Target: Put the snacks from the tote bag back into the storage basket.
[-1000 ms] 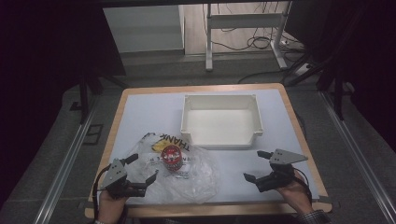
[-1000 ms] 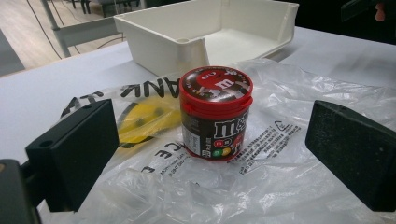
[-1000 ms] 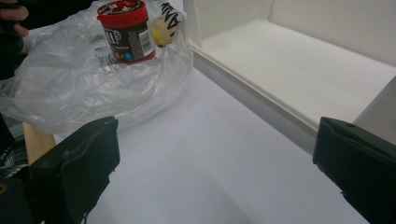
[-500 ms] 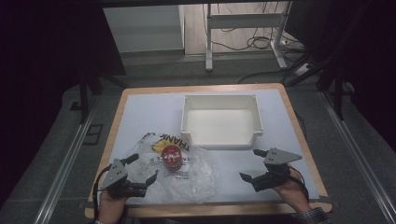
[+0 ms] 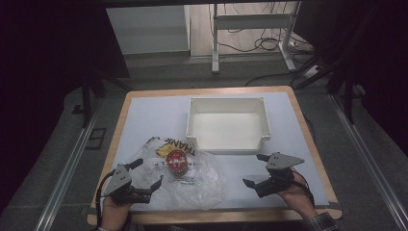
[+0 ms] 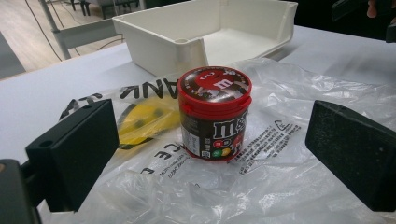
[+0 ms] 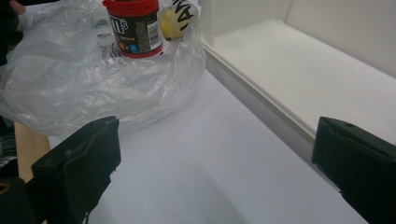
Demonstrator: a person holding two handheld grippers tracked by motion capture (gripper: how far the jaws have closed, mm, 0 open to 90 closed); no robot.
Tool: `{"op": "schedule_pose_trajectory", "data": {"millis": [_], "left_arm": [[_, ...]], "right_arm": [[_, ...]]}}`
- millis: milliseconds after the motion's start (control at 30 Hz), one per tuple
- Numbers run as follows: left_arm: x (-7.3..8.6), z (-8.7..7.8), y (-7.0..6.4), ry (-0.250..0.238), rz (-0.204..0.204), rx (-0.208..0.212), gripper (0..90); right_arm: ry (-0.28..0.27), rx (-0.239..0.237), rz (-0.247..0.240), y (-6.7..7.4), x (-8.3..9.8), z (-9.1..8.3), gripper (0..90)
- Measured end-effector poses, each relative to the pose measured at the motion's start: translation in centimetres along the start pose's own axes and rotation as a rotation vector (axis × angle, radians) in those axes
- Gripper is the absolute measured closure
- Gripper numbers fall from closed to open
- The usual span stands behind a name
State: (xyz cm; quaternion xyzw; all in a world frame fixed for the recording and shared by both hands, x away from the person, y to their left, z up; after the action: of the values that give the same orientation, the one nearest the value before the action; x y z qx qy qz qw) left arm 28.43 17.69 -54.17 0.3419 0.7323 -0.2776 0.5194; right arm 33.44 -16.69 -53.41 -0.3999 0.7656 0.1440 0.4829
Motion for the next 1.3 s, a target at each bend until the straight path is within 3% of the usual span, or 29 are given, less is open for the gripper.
{"op": "schedule_pose_trajectory", "data": {"millis": [1300], "left_arm": [[0.0, 0.1, -0.2, 0.005, 0.011, 0.000, 2.6]], "right_arm": [[-0.016, -0.059, -0.004, 1.5, -1.5, 1.3, 1.6]]}}
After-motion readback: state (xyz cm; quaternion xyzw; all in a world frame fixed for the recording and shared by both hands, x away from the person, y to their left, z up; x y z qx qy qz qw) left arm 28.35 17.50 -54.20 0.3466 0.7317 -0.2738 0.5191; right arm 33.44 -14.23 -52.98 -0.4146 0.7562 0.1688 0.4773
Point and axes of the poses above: each handheld gripper's, and its own axes: z roughly forward along the jaws, x roughly out of its underside, y roughly to its left, the point moved 9 cm from there along z, roughly forward along the jaws, and after that the axes turned 12 degrees about x, right-handed, at the moved point
